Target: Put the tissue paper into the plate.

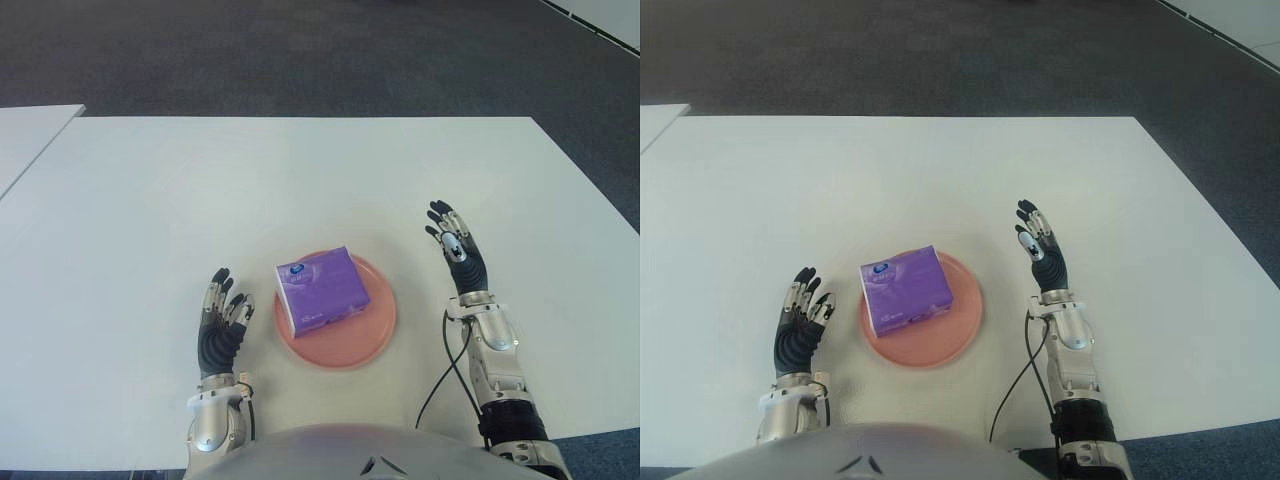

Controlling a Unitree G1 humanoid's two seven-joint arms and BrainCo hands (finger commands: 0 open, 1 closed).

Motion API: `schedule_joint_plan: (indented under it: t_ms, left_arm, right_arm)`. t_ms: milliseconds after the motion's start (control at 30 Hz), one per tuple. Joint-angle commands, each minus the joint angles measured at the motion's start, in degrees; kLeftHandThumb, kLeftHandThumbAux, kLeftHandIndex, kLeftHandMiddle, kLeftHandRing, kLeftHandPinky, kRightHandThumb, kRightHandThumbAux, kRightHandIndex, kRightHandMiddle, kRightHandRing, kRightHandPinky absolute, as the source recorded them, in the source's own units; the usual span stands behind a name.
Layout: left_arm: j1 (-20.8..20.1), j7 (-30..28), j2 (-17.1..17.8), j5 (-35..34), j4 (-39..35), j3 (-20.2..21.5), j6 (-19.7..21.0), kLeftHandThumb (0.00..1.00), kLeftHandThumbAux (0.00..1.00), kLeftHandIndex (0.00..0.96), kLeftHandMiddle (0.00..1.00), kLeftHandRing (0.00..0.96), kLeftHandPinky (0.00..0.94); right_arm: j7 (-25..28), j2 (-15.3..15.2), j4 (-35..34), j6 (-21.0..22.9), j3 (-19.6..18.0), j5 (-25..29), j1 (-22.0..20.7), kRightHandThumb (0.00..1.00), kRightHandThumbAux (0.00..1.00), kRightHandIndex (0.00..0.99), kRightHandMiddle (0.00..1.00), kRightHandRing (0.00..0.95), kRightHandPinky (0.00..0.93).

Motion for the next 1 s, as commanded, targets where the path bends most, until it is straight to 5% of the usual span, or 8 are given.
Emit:
schedule_joint_plan:
  t_ms: [33, 1000]
  left_arm:
    - [-0.24, -1.79, 0.6, -1.47, 0.79, 1.79, 3.1, 0.149, 0.728, 0.057, 0.061, 0.055, 0.071]
    - [0.7, -4.57, -0.27, -0.67, -2.77, 2.52, 4.41, 0.123, 0.687, 0.066, 0.078, 0.066, 0.079]
  right_arm:
    - [-0.25, 1.81, -0.72, 1.89, 1.01, -1.69, 1.4, 0.0, 0.344, 0.013, 0.065, 0.032, 0.011]
    - [-4.63, 9.85, 0.93, 5.31, 1.07, -3.86, 6.6, 0.005, 0.437, 0.019, 0.088, 0.061, 0.06]
